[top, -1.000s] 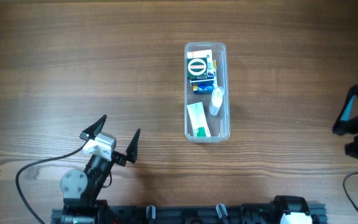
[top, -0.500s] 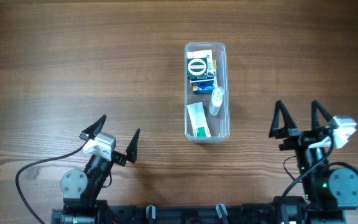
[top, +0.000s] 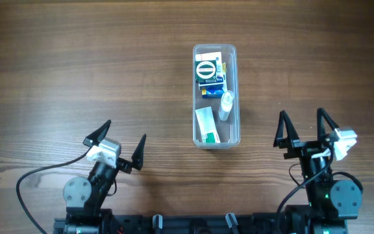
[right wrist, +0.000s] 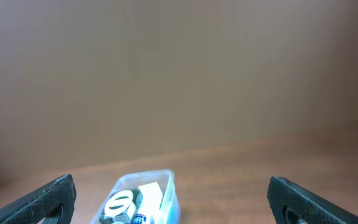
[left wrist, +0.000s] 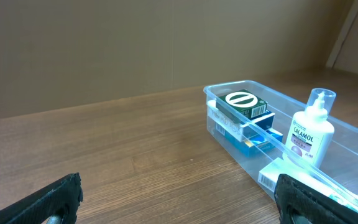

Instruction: Pack container

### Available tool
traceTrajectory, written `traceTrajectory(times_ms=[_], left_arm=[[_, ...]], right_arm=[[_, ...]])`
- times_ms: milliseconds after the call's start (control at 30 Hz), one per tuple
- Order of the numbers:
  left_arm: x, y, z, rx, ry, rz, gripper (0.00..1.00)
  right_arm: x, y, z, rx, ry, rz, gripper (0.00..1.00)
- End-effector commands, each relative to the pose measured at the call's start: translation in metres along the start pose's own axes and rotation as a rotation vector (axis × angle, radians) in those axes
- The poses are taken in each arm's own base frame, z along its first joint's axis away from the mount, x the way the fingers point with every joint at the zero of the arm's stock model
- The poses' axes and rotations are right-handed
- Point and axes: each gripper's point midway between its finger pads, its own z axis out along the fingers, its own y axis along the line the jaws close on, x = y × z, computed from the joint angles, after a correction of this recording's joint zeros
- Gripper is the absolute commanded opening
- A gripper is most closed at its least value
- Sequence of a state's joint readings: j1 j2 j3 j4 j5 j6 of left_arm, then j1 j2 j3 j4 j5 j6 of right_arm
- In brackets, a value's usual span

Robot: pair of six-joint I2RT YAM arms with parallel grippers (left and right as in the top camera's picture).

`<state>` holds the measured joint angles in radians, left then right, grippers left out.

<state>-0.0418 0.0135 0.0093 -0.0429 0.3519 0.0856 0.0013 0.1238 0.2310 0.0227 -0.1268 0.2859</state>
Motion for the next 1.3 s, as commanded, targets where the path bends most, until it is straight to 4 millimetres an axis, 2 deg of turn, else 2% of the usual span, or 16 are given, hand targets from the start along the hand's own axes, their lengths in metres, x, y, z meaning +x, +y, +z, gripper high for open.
traceTrajectory(times_ms=[0, 100, 333, 500, 600, 700, 1267], left_arm=[[0.000, 0.003, -0.001, -0.017, -0.003, 0.009, 1.00], [0.000, 0.003, -0.001, -0.017, -0.003, 0.009, 1.00], [0.000, 0.003, -0.001, -0.017, -0.003, 0.009, 1.00], [0.000, 0.003, -0.001, -0.017, -0.003, 0.009, 1.00], [0.000, 0.003, -0.001, -0.017, -0.003, 0.009, 1.00], [0.000, 0.003, -0.001, -0.017, -0.003, 0.009, 1.00], [0.000, 0.003, -0.001, -0.017, -0.003, 0.009, 1.00]], right_arm=[[0.014, -0.002, -0.001, -0.015, -0.020, -0.027, 1.00], [0.024, -0.005, -0.004, -0.018, -0.031, -0.029, 1.00], [0.031, -0.006, -0.004, -0.022, -0.033, -0.082, 1.00], [0.058, -0.011, -0.002, -0.029, 0.012, -0.107, 1.00], [0.065, -0.011, -0.002, -0.033, 0.040, -0.162, 1.00], [0.085, -0.017, -0.003, -0.016, 0.123, -0.182, 1.00], [0.084, -0.017, -0.003, -0.016, 0.121, -0.157, 1.00]])
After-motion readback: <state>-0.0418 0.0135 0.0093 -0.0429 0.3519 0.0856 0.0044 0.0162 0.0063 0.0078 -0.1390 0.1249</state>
